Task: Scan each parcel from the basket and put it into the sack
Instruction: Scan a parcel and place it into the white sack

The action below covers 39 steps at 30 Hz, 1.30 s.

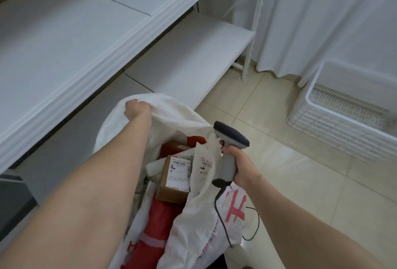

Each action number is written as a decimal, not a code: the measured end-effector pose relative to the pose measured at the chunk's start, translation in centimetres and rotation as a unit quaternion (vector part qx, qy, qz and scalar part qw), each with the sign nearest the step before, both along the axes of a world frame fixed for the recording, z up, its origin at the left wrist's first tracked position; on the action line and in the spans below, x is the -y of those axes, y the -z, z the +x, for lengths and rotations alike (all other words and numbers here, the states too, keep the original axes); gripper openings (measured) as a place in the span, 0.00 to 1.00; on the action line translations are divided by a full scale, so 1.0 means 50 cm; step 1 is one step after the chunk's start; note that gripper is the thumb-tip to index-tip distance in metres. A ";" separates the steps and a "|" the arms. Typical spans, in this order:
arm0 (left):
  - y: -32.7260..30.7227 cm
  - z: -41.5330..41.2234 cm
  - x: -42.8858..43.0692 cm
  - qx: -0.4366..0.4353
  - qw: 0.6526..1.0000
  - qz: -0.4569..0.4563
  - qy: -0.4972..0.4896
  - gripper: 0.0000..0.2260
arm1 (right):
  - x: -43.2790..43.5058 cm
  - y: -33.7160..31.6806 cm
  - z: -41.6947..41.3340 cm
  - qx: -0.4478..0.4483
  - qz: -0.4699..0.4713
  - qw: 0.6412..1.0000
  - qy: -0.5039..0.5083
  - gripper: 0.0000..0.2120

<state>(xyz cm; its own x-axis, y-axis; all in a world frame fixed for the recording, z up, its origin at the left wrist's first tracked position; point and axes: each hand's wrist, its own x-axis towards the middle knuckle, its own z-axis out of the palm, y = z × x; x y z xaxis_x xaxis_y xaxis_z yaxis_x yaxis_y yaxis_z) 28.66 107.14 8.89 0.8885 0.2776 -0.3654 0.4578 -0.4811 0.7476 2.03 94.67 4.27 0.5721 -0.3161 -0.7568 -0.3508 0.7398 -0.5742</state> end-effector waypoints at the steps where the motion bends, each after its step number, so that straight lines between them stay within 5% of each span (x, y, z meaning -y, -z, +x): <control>1: -0.003 -0.018 0.006 -0.033 0.997 0.058 0.048 0.24 | 0.000 0.003 -0.001 0.002 0.016 1.000 -0.008 0.12; 4: -0.002 -0.120 0.037 -0.087 0.973 0.107 0.186 0.34 | -0.008 -0.003 0.015 0.000 0.018 1.000 -0.022 0.15; 9: 0.056 -0.294 0.063 -0.309 0.885 0.016 0.348 0.20 | -0.011 -0.025 0.034 0.048 0.054 0.996 0.050 0.06; 12: 0.085 -0.323 0.070 -0.297 0.874 0.039 0.383 0.15 | 0.012 -0.022 0.018 0.027 0.058 0.997 0.049 0.06; 16: 0.095 -0.314 0.072 -0.254 0.907 -0.022 0.336 0.11 | 0.025 0.010 -0.018 -0.072 -0.025 0.997 0.016 0.07; 22: 0.081 -0.326 0.060 -0.271 0.903 -0.070 0.325 0.12 | -0.031 -0.010 -0.031 -0.016 0.044 0.998 -0.046 0.18; 25: 0.042 -0.316 0.018 -0.234 0.928 -0.080 0.279 0.12 | -0.044 -0.065 0.003 0.003 0.017 1.000 -0.025 0.18; 30: -0.019 -0.309 -0.143 -0.125 0.961 0.131 0.211 0.25 | -0.093 -0.161 0.057 0.045 0.000 0.997 -0.055 0.18; 34: -0.049 -0.373 -0.322 -0.182 0.940 0.268 0.110 0.36 | -0.148 -0.157 0.027 -0.017 -0.037 0.999 -0.028 0.13; 37: -0.015 -0.438 -0.450 -0.249 0.932 0.265 0.013 0.49 | -0.177 -0.147 0.004 -0.035 -0.033 0.999 -0.023 0.11; 39: 0.021 -0.486 -0.499 -0.272 0.941 0.202 -0.010 0.49 | -0.191 -0.141 -0.002 -0.046 -0.035 0.998 -0.027 0.13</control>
